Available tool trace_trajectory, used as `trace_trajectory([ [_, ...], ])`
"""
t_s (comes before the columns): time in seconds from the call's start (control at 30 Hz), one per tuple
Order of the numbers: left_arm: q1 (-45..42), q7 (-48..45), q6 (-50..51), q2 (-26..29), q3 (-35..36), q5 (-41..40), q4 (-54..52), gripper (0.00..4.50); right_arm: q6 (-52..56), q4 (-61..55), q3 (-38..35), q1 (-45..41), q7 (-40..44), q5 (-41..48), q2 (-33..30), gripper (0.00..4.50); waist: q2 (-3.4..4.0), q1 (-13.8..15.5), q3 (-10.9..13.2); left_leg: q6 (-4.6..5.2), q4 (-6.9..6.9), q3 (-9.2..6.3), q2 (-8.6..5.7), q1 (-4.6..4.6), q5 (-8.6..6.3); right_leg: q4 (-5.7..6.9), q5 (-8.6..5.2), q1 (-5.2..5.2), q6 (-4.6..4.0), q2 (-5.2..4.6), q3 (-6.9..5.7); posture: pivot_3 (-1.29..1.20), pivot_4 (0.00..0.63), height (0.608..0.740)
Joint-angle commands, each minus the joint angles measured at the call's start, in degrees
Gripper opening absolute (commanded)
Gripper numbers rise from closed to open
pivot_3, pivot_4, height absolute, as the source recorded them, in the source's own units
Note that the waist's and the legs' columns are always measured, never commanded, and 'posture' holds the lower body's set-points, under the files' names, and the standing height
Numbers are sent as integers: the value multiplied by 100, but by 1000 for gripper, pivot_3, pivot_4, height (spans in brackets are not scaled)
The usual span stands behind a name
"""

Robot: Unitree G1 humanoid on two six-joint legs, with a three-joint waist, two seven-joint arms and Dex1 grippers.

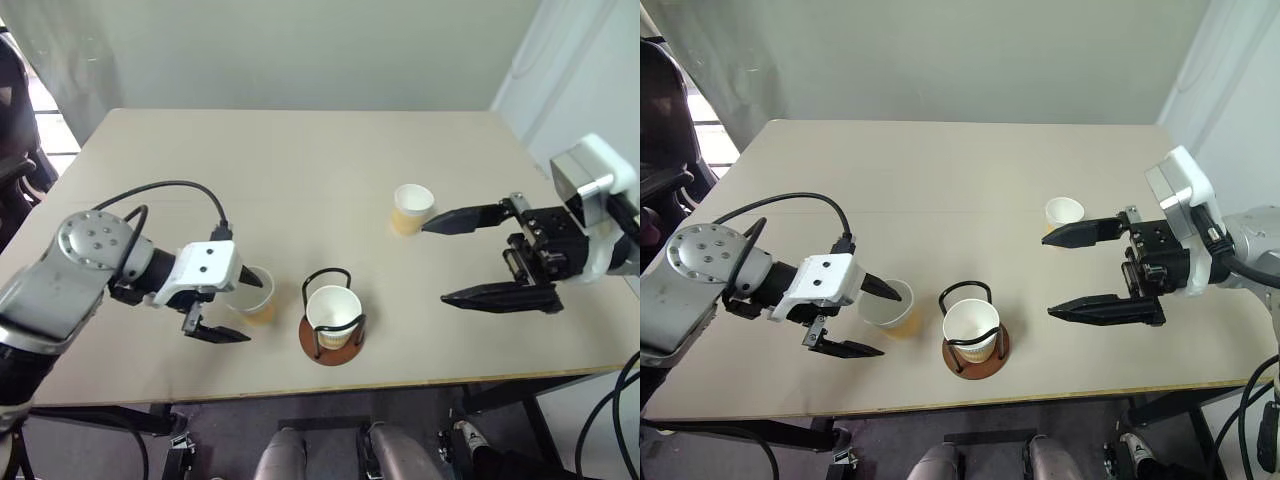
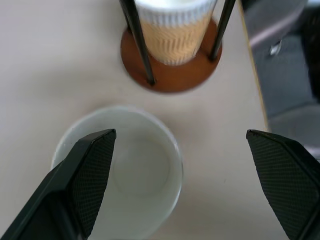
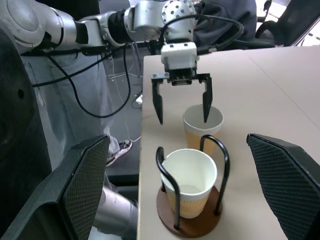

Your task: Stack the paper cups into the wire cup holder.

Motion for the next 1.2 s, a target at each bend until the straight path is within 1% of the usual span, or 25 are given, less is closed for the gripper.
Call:
trace_trajectory([
  [0.03, -263, -203, -275, -105, -174, 297, 115, 4500, -176, -277, -301, 289, -40, 63, -237, 4465, 0, 14, 0, 0, 3, -5, 0, -2, 0, -1, 1, 3, 3, -1, 1, 0, 150, 740],
  [0.13, -400, -270, -514, -236, -380, 609, 294, 4500, -351, -500, -346, 730, -118, -52, -332, 4465, 0, 32, 0, 3, 8, -14, 1, -2, 1, -4, 1, 12, 12, -3, 4, 0, 150, 740],
  [0.3, -514, -332, -703, -420, -571, 951, 459, 4500, -486, -624, -410, 1029, -397, -92, -415, 4465, -1, 33, -1, 4, 17, -10, -2, -4, 0, -6, 9, 14, 27, -4, 7, 0, 150, 740],
  [0.37, -534, -360, -857, -472, -617, 1082, 547, 4125, -505, -646, -428, 1048, -513, -36, -418, 4500, -1, 33, -1, 4, 19, -8, -3, -5, 0, -8, 12, 15, 31, -3, 7, 0, 150, 740],
  [0.4, -544, -375, -917, -507, -629, 1115, 576, 3905, -512, -659, -447, 1059, -552, -1, -426, 4500, -1, 33, -1, 5, 19, -8, -3, -5, 0, -8, 14, 15, 35, -3, 8, 0, 150, 740],
  [0.43, -557, -384, -949, -541, -641, 1140, 595, 3575, -522, -670, -463, 1076, -583, 14, -439, 4500, -1, 33, -1, 5, 19, -8, -2, -5, 1, -8, 19, 15, 45, -2, 8, 0, 150, 740],
  [0.5, -573, -405, -973, -590, -644, 1177, 618, 2841, -546, -683, -481, 1110, -615, 31, -471, 4500, -1, 33, -1, 5, 19, -9, -2, -5, 1, -8, 29, 15, 65, -2, 8, 0, 150, 740],
  [0.73, -627, -511, -1297, -662, -846, 1598, 908, 213, -625, -795, -419, 1285, -718, -83, -619, 4500, -1, 42, -1, 8, 20, -15, -2, -12, -1, -12, 27, 15, 78, -3, 11, 0, 150, 740],
  [0.77, -633, -541, -1327, -686, -854, 1598, 932, 40, -640, -811, -421, 1322, -733, -100, -634, 4500, -2, 45, -1, 9, 20, -16, -1, -13, -1, -12, 26, 15, 80, -3, 11, 0, 150, 740],
  [0.9, -949, -783, -1428, -883, -825, 1462, 1134, 40, -664, -958, -582, 1599, -849, -75, -666, 4500, -1, 71, -1, 10, 23, -21, 0, -19, -1, -12, 27, 15, 91, -6, 13, 0, 150, 740],
  [0.97, -1171, -845, -1540, -909, -869, 1268, 1261, 40, -696, -954, -665, 1675, -865, -72, -707, 4500, -1, 81, -1, 12, 33, -27, 1, -29, -1, -12, 28, 15, 94, -5, 12, 0, 150, 740],
  [1.07, -1889, -857, -1657, -898, -1109, 559, 1643, 40, -852, -794, -683, 1730, -742, -361, -926, 4500, -1, 97, -1, 27, 57, -30, 1, -43, -10, -13, 38, 13, 111, -6, 12, 0, 150, 740],
  [1.2, -3093, -857, -2168, -1047, -1380, 192, 2609, 40, -1002, -636, -885, 1610, -670, -388, -1108, 4500, -1, 132, 0, 40, 87, -35, -1, -62, -17, -24, 45, 12, 111, -16, 16, 0, 150, 740],
])
